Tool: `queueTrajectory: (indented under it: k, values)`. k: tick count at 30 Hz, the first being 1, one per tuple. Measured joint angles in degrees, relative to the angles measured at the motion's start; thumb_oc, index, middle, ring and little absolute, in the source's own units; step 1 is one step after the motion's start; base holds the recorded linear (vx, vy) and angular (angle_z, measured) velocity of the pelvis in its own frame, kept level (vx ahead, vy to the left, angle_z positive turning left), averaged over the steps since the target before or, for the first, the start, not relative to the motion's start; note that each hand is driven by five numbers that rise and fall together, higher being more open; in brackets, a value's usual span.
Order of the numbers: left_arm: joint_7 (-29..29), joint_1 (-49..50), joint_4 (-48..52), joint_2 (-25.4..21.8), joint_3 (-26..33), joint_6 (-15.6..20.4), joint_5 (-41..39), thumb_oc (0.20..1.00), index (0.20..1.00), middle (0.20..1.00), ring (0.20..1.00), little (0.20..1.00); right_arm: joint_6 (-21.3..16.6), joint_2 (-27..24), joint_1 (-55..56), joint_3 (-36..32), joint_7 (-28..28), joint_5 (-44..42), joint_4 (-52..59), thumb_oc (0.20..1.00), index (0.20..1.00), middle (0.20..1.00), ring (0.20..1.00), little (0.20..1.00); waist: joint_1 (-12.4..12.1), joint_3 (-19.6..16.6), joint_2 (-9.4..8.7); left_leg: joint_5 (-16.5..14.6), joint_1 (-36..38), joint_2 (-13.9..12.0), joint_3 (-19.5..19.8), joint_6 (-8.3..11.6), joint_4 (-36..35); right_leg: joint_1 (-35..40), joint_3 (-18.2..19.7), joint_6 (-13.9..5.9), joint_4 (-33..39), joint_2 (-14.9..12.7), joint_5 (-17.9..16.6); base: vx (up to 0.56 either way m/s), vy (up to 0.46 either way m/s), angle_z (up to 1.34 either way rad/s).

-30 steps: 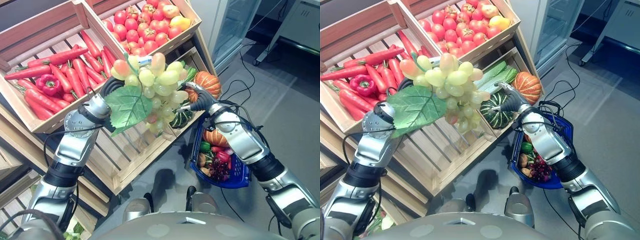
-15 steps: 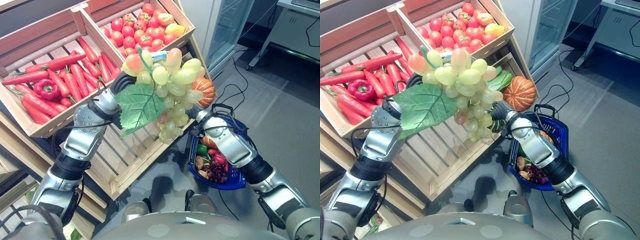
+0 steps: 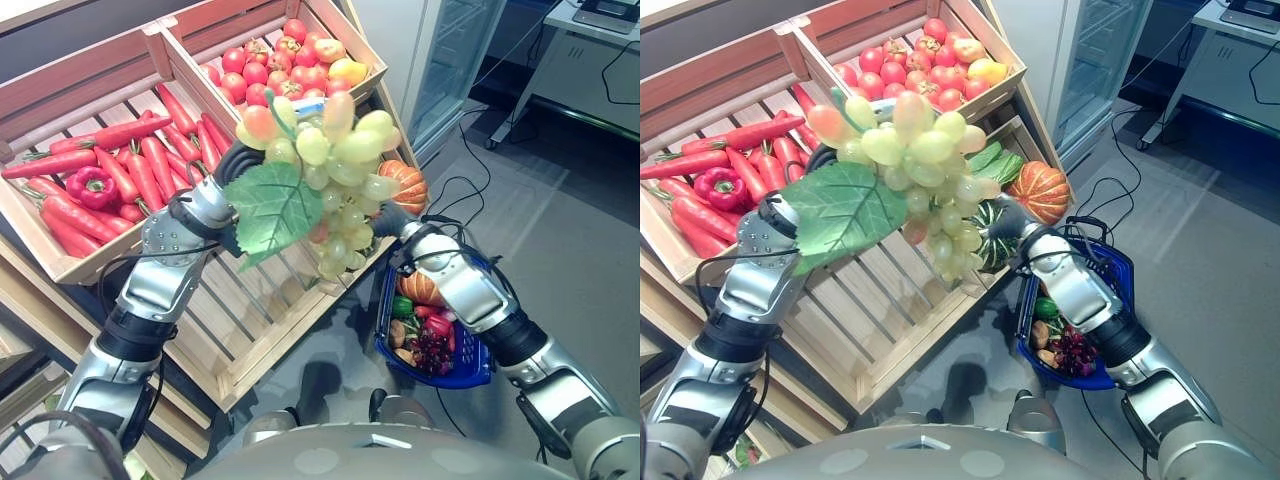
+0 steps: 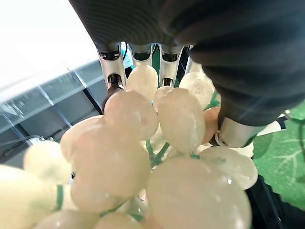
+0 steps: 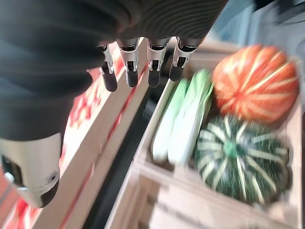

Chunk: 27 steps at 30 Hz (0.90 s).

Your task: Pick up fruits and vegetables into the basket

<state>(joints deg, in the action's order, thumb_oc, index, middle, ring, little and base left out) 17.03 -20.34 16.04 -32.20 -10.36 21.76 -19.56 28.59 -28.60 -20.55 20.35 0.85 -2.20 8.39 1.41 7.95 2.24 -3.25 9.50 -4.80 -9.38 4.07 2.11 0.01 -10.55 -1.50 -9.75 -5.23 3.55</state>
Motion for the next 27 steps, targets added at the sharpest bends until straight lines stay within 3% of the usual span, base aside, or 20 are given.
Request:
queueTrajectory:
  k: [3,6,8,13,20,27]
  values:
    - [-4.79,4.21,1.19,0.19,4.94,1.73,0.24,0.200,0.200,0.200,0.200,0.200,-4.23,-0.14,5.26,-8.11,4.81,-4.84,4.52,1.000,1.000,1.000,1.000,1.000,0.71,-0.05,-0.04,0.00,0.31,0.06,-0.52,-0.04,-0.55,-0.11,0.49,-0.10,0.28,0.10,-0.07,-0.03,0.051,-0.09]
    - [-13.27,4.28,1.05,0.60,5.92,1.64,5.16,0.200,0.200,0.200,0.200,0.200,-8.95,1.54,6.63,-8.06,8.39,-7.31,5.42,1.000,1.000,1.000,1.000,1.000,1.97,-0.04,0.03,-0.05,0.34,0.19,-1.08,-0.12,-0.63,-0.37,0.75,-0.24,0.35,0.06,-0.16,-0.03,0.059,-0.08]
    - [-19.03,4.26,1.01,1.52,5.87,0.04,10.44,0.200,0.200,0.200,0.200,0.200,-11.74,3.46,8.06,-5.70,9.51,-8.64,7.66,1.000,1.000,1.000,1.000,1.000,2.62,-0.03,0.14,-0.05,0.43,0.20,-1.30,-0.13,-0.63,-0.46,0.96,-0.25,0.30,0.07,-0.19,-0.03,0.050,-0.06]
    - [-26.91,3.98,-0.01,2.23,5.66,-6.01,17.53,0.200,0.200,0.200,0.200,0.200,-16.33,5.27,8.43,-2.01,8.95,-12.09,10.13,1.000,1.000,1.000,1.000,1.000,2.77,0.04,1.16,-0.08,0.70,0.28,-1.74,-0.20,-0.62,-0.54,1.54,-0.27,0.38,0.01,-0.18,-0.03,0.031,-0.04]
    - [-29.36,2.63,-0.55,4.08,3.16,-10.22,21.59,0.200,0.200,0.200,0.200,0.200,-17.34,6.78,7.50,5.65,3.36,-20.86,12.51,1.000,1.000,1.000,1.000,1.000,2.49,0.03,3.13,-0.06,0.20,0.23,-1.23,-0.22,-0.51,-0.50,0.96,-0.26,0.61,-0.04,-0.19,0.00,-0.004,0.03]
    - [-29.38,-0.66,-0.61,6.04,0.43,-10.45,22.51,0.200,0.200,0.200,0.200,0.200,-18.39,8.19,3.04,10.16,2.24,-23.58,12.51,1.000,1.000,1.000,1.000,1.000,0.70,0.04,3.15,-0.05,-0.04,0.17,-0.69,-0.21,-0.51,-0.40,0.47,-0.25,0.56,-0.06,-0.19,0.01,-0.022,0.05]
